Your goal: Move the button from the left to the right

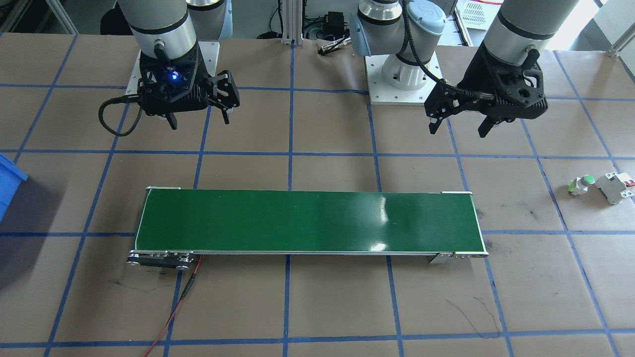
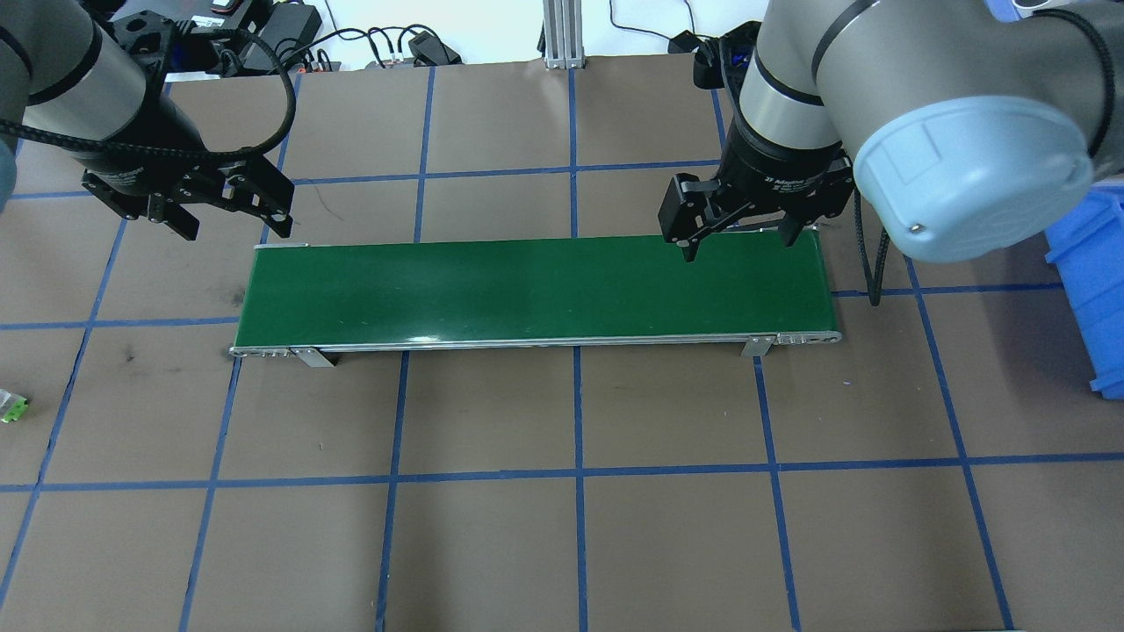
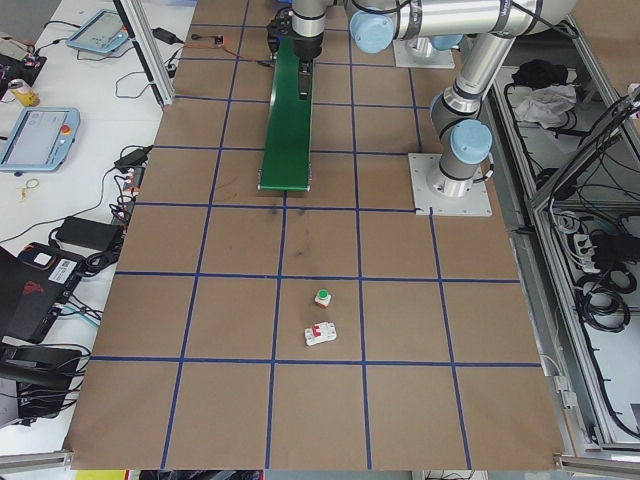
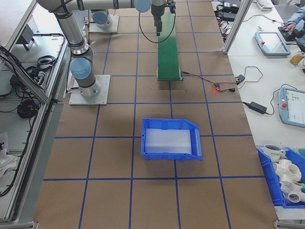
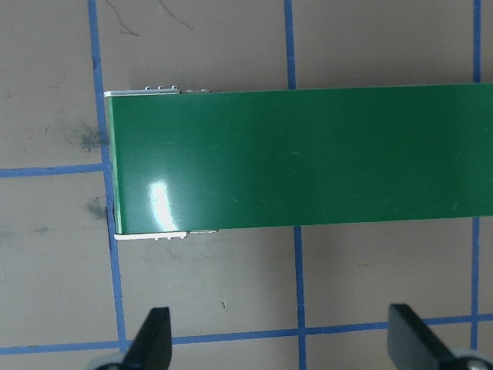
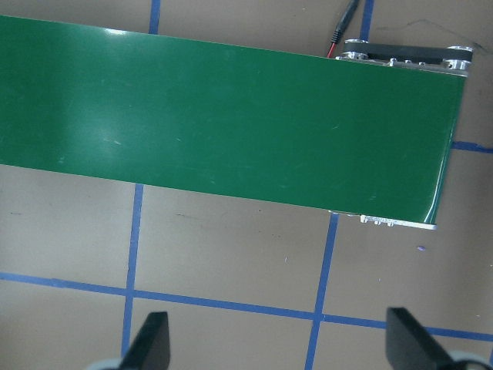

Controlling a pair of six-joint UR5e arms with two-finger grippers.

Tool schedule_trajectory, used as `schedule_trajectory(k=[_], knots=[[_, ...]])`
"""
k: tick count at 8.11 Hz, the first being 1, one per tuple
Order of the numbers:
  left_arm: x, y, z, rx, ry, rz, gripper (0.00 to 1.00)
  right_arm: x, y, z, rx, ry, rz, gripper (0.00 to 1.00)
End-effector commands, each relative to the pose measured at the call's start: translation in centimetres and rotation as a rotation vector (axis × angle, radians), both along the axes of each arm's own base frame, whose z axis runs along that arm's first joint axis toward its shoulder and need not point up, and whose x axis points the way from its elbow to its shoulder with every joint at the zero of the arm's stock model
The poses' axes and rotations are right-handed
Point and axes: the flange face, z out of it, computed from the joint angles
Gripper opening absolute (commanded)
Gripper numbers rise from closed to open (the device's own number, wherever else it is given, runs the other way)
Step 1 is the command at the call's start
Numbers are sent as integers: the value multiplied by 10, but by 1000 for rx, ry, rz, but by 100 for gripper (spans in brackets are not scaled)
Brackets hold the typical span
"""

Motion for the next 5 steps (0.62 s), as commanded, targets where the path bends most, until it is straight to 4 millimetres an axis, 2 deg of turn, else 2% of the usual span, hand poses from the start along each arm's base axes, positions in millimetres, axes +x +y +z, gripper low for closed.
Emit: schedule_trajectory(k=[1, 3, 4, 5], knots=[[2, -1, -3, 12, -8, -22, 100, 0, 0, 0, -2, 2, 0, 100], [23, -12, -8, 10, -26, -283, 100, 0, 0, 0, -2, 2, 0, 100], [41, -14, -9, 12, -27, -276, 100, 0, 0, 0, -2, 2, 1, 100], [84, -20, -16, 21, -24, -320, 100, 0, 0, 0, -2, 2, 0, 100]])
